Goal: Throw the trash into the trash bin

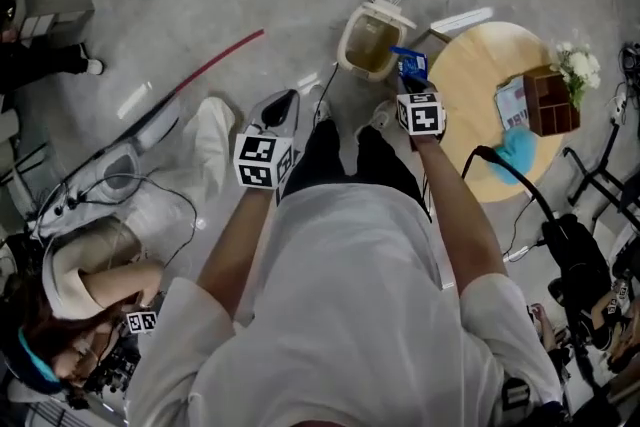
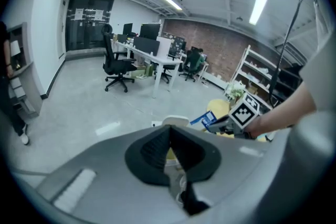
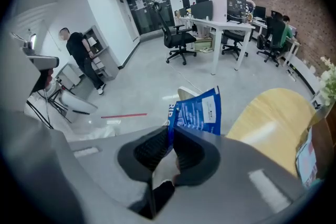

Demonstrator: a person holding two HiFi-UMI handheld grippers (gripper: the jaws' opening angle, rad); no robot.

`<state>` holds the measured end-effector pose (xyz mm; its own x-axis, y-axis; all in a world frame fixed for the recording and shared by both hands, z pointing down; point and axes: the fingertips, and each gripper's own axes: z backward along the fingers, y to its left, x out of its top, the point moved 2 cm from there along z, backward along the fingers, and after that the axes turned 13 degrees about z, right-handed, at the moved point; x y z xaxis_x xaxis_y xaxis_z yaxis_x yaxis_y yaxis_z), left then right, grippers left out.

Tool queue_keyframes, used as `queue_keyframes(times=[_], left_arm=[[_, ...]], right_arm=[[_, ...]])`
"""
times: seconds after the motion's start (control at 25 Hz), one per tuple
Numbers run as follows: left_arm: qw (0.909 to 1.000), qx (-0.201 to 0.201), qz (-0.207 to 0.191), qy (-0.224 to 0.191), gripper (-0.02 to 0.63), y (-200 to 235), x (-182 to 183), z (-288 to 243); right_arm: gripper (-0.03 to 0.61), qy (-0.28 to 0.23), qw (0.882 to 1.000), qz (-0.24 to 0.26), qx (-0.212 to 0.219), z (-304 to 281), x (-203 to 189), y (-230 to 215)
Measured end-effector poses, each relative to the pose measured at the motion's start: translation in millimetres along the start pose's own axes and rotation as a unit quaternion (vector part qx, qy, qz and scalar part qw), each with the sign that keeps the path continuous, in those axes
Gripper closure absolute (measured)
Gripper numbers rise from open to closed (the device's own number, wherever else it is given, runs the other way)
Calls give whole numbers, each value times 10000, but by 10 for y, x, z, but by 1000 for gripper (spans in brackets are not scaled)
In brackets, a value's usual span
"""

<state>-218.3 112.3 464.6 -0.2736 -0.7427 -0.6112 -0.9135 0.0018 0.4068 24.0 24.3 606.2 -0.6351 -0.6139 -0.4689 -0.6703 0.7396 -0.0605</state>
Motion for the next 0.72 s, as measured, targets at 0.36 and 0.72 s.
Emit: queue_keyframes(times=[0.36, 0.72], left_arm=[[9997, 132, -187, 60, 611, 297, -92, -113], [9997, 154, -98, 186, 611, 523, -261, -264]], right_arm=[[545, 67, 9998, -151, 123, -362, -70, 123], [545, 118, 9989, -376, 237, -827, -153, 108]])
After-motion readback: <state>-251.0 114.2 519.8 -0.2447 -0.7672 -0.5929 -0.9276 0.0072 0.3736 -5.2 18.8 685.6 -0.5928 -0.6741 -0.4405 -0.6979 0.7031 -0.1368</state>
